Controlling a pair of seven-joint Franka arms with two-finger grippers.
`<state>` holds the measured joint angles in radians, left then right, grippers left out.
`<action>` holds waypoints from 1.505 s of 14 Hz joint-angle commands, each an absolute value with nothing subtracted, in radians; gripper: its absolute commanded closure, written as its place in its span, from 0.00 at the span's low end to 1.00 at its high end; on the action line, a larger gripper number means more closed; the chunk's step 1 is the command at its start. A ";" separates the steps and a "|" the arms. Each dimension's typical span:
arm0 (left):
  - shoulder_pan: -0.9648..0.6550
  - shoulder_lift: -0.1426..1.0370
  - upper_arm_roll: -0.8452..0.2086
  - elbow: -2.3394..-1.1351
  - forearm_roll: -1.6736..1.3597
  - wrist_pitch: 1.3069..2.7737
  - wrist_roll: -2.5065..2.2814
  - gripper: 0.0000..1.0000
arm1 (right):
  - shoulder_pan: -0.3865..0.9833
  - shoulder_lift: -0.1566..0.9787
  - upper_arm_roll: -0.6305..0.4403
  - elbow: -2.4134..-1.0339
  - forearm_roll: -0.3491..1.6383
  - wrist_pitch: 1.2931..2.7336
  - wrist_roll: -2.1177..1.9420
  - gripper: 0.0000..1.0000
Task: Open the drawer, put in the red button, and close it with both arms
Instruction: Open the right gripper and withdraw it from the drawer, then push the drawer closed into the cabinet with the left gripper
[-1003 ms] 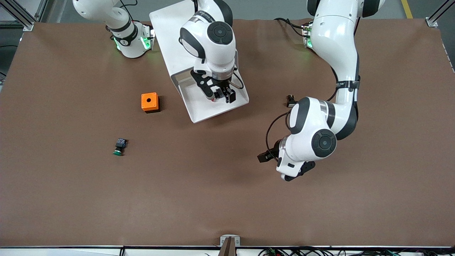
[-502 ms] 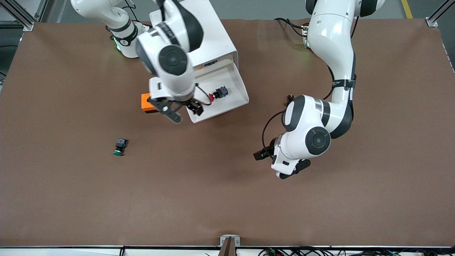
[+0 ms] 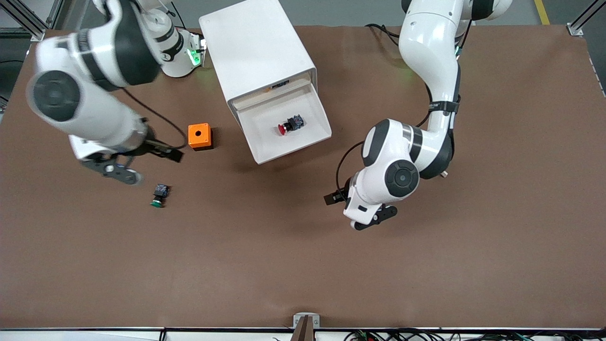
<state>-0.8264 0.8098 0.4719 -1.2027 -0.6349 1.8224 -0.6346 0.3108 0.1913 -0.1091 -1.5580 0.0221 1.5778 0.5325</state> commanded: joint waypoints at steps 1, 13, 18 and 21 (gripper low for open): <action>-0.886 0.795 0.482 -1.216 -0.556 1.851 -0.667 0.00 | 0.194 0.140 -0.086 -1.577 0.014 1.556 0.338 0.00; -1.049 0.788 0.483 -1.241 -0.460 1.871 -0.824 0.00 | -0.040 0.117 -0.074 -1.526 0.015 1.503 -0.140 0.00; -1.101 0.788 0.482 -1.244 -0.456 1.881 -0.824 0.00 | 0.028 0.118 -0.072 -1.502 0.012 1.496 -0.043 0.00; -1.124 0.787 0.483 -1.273 -0.457 1.900 -0.828 0.00 | 0.052 0.126 -0.074 -1.459 0.011 1.454 0.011 0.00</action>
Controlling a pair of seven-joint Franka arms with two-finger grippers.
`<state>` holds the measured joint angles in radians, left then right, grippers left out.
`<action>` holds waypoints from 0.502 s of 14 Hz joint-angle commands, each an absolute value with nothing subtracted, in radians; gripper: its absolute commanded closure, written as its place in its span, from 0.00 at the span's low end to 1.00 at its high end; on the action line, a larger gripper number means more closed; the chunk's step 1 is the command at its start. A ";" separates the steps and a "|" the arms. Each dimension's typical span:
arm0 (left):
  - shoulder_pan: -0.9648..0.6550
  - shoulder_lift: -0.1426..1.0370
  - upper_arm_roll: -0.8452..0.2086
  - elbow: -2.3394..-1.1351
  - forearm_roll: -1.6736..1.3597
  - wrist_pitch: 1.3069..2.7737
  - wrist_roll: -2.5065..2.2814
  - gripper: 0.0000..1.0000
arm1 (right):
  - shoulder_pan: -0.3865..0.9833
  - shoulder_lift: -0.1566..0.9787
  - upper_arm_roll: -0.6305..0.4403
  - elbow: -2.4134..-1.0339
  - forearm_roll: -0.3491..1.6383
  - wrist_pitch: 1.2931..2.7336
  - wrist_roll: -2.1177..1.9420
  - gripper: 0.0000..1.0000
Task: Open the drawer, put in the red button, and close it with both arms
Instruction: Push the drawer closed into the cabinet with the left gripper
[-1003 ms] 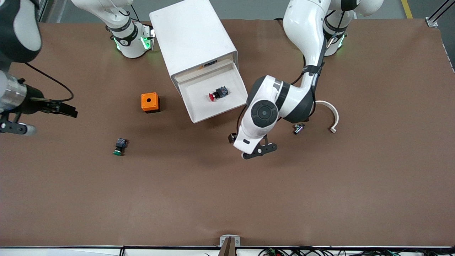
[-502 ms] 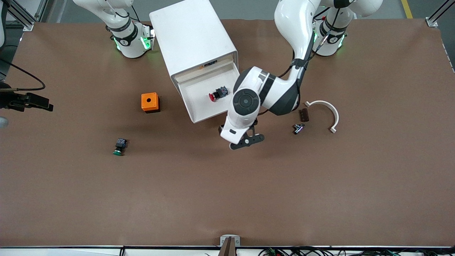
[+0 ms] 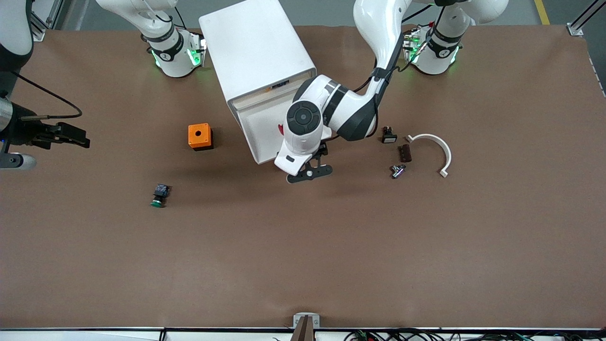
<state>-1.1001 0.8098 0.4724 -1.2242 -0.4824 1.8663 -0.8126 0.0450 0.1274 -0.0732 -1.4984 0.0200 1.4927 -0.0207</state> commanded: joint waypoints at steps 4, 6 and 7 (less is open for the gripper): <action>-1.147 0.764 0.482 -1.310 -0.459 1.908 -0.882 0.00 | 0.051 0.130 -0.075 -1.440 0.034 1.376 0.011 0.00; -1.158 0.749 0.479 -1.324 -0.466 1.905 -0.939 0.00 | 0.041 0.130 -0.075 -1.431 0.028 1.379 0.011 0.00; -1.160 0.744 0.474 -1.325 -0.471 1.901 -0.966 0.00 | 0.035 0.141 -0.078 -1.407 0.029 1.381 0.014 0.00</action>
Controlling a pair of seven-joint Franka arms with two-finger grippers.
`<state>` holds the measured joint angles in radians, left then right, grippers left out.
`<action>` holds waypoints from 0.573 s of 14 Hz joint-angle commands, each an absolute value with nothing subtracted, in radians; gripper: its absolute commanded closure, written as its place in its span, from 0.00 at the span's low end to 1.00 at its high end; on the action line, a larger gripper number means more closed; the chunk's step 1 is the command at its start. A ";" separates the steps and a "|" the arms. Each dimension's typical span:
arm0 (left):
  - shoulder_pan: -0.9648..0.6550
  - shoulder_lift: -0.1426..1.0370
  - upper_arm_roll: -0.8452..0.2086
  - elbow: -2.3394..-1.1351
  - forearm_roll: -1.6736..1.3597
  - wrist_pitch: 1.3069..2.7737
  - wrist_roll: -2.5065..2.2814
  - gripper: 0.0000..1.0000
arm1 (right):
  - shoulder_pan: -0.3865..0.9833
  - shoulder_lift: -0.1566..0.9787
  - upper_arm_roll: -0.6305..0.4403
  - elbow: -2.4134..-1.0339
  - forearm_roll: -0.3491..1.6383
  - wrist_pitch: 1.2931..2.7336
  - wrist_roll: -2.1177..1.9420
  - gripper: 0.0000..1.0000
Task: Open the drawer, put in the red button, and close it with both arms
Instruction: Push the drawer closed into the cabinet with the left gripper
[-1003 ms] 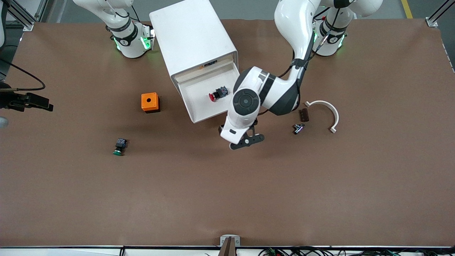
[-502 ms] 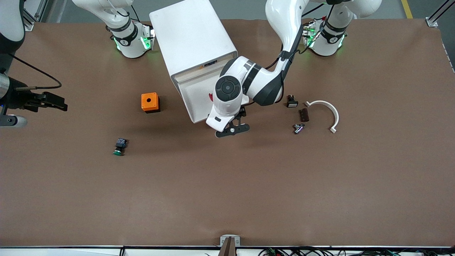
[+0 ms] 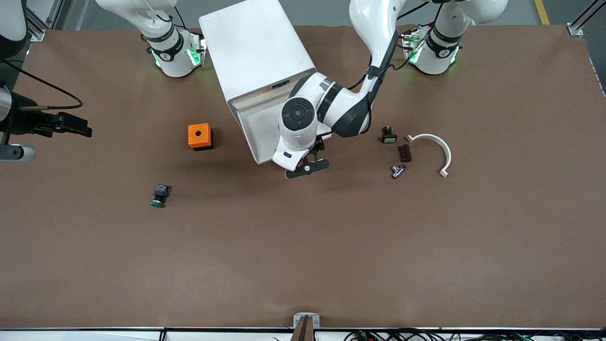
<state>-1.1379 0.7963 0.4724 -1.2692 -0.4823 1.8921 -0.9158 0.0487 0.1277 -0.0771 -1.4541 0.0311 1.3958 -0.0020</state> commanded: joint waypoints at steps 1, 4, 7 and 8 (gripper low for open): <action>-1.164 0.742 0.471 -1.330 -0.475 1.895 -0.998 0.00 | 0.032 0.150 -0.080 -1.387 0.028 1.378 0.012 0.00; -1.189 0.742 0.466 -1.348 -0.500 1.893 -1.069 0.00 | 0.029 0.146 -0.089 -1.370 0.026 1.374 0.012 0.00; -1.223 0.744 0.465 -1.359 -0.534 1.893 -1.071 0.00 | 0.014 0.146 -0.095 -1.376 0.032 1.339 0.014 0.00; -1.236 0.744 0.465 -1.367 -0.557 1.893 -1.071 0.00 | 0.006 0.144 -0.094 -1.376 0.032 1.333 0.014 0.00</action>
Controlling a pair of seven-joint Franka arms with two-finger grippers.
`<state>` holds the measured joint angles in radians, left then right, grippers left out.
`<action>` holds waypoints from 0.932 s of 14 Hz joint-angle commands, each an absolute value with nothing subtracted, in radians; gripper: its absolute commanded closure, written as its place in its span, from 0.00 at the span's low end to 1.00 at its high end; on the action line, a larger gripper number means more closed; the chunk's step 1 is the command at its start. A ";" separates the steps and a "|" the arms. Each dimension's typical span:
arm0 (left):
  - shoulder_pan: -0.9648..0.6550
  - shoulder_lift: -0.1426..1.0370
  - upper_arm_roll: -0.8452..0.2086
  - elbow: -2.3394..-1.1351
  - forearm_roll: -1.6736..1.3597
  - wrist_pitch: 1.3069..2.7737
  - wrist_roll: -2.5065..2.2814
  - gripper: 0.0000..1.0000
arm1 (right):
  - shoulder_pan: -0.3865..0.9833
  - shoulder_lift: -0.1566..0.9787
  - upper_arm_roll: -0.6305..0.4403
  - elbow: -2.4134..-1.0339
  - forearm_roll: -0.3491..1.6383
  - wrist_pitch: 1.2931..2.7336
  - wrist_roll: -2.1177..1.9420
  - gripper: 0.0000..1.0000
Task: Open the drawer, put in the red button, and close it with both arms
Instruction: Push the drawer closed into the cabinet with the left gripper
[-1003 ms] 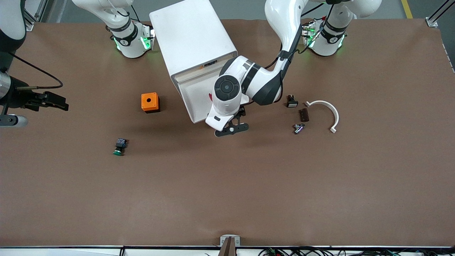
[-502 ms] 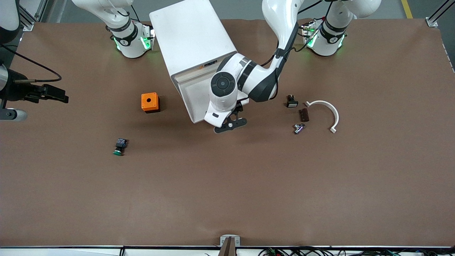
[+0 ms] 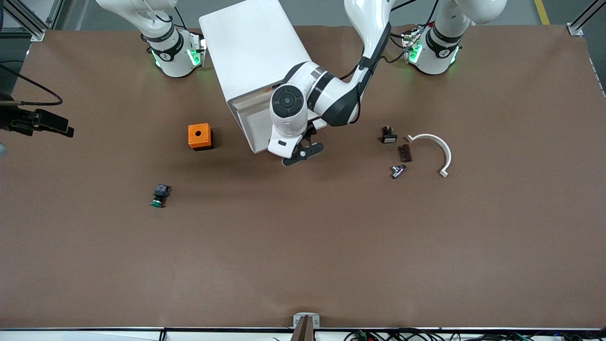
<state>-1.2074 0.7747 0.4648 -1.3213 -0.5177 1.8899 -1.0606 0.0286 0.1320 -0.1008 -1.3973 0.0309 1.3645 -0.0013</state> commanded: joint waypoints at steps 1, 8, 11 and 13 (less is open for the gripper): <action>-1.245 0.744 0.465 -1.376 -0.567 1.893 -1.071 0.00 | -0.001 0.138 -0.094 -1.374 0.031 1.333 0.014 0.00; -1.264 0.747 0.436 -1.391 -0.715 1.891 -1.066 0.00 | -0.008 0.058 -0.087 -1.373 0.045 1.328 0.025 0.00; -1.264 0.750 0.433 -1.414 -0.813 1.888 -1.065 0.00 | -0.006 0.057 -0.087 -1.377 0.043 1.318 0.023 0.00; -1.262 0.750 0.422 -1.431 -0.845 1.884 -1.058 0.00 | -0.011 0.042 -0.089 -1.402 0.044 1.321 0.023 0.00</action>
<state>-1.2595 0.7745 0.4350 -1.3899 -0.8066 1.8882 -1.0614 0.0000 0.0616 -0.0957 -1.3762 0.0330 1.3216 0.0079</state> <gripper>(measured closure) 0.000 0.000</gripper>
